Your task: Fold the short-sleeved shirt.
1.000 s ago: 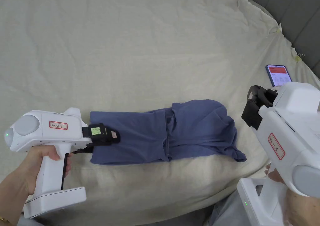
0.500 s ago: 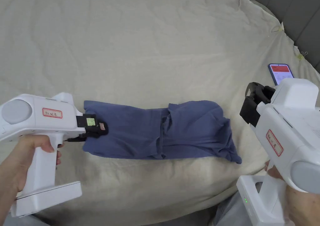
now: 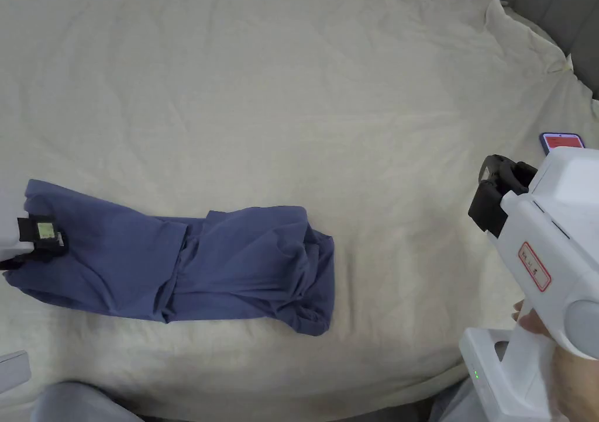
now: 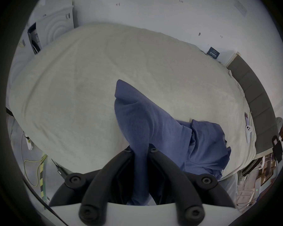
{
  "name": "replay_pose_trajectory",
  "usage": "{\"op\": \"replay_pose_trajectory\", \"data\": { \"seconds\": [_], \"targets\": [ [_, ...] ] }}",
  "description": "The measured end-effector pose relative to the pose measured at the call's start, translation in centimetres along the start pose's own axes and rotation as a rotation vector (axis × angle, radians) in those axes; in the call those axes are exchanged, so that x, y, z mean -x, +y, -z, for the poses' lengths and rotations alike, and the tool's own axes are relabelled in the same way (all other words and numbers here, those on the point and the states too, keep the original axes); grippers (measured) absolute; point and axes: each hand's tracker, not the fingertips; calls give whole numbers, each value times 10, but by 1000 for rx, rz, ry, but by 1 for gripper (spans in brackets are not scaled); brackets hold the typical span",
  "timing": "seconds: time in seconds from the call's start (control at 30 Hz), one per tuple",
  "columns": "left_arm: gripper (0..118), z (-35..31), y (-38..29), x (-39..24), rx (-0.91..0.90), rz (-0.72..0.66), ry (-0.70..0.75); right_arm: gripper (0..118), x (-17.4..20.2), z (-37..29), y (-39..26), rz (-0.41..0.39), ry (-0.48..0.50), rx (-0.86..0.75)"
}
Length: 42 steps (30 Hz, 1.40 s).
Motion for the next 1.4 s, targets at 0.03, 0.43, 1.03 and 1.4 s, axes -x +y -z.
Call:
{"op": "replay_pose_trajectory", "data": {
  "seconds": [0.03, 0.43, 1.03, 1.4],
  "targets": [
    [7, -6, -1, -8, -17, 25, -7, 1, 0, 0, 0, 2, 3, -2],
    [7, -8, -28, -162, -13, 396, -222, 1, 0, -15, 6, 4, -4, -27],
    [71, 102, -80, -269, 193, 605, -206, 1, -42, -24, -4, 36, -99, -11],
    [114, 42, -30, -213, -87, 333, -344, 1, -33, -22, 1, 28, -78, -22]
  ]
}}
